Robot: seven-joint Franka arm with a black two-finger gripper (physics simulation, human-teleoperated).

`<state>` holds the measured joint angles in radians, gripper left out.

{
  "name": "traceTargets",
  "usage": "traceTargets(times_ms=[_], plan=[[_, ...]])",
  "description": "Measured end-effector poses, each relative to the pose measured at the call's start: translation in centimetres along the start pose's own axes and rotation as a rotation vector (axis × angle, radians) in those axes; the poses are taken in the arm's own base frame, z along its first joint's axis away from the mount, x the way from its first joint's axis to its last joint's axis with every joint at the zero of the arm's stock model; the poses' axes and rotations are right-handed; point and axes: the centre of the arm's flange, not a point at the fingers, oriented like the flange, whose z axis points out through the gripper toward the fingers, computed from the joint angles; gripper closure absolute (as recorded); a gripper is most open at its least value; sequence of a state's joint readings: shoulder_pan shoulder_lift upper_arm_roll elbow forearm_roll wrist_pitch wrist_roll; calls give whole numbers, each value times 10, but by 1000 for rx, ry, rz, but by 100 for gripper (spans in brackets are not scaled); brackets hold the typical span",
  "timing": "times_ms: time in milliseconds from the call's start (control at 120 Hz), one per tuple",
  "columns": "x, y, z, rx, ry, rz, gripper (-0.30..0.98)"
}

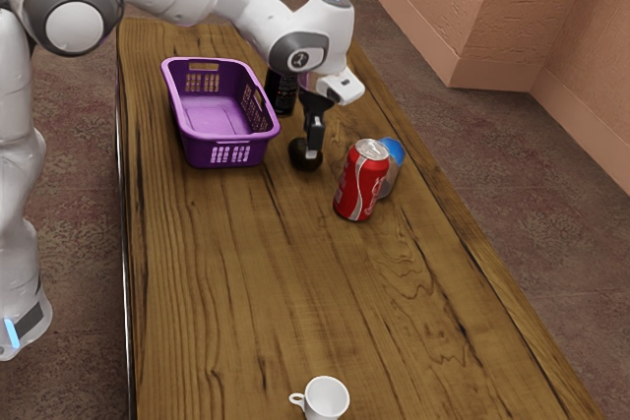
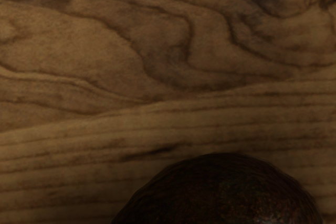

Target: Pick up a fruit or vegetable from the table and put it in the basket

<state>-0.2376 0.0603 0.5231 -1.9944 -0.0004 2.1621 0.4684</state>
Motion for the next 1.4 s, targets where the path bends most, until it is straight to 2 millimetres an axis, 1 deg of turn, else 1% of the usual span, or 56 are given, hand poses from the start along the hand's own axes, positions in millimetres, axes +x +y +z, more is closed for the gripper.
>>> traceTargets(times_ms=[167,275,350,542,600,650,683,708,767,800,842,1058,1183,1300,1400], plan=[[0,-1,7,3,-6,-2,0],[0,-3,13,4,-15,-6,5],[0,-4,17,7,-17,-8,6],[1,-5,19,11,-11,-17,19],[0,-6,20,12,-13,-21,18],[-1,-6,21,12,-13,-24,20],[-1,-6,22,12,-14,-26,26],[-1,-6,23,13,-15,-27,33],[-1,-6,23,16,-15,-29,36],[-1,-5,22,18,-13,-29,39],[0,-4,20,20,-9,-29,45],[1,-1,-3,35,31,-43,54],[1,1,-20,42,60,-56,60],[0,5,-42,43,95,-66,65],[-4,6,-68,45,133,-81,71]])
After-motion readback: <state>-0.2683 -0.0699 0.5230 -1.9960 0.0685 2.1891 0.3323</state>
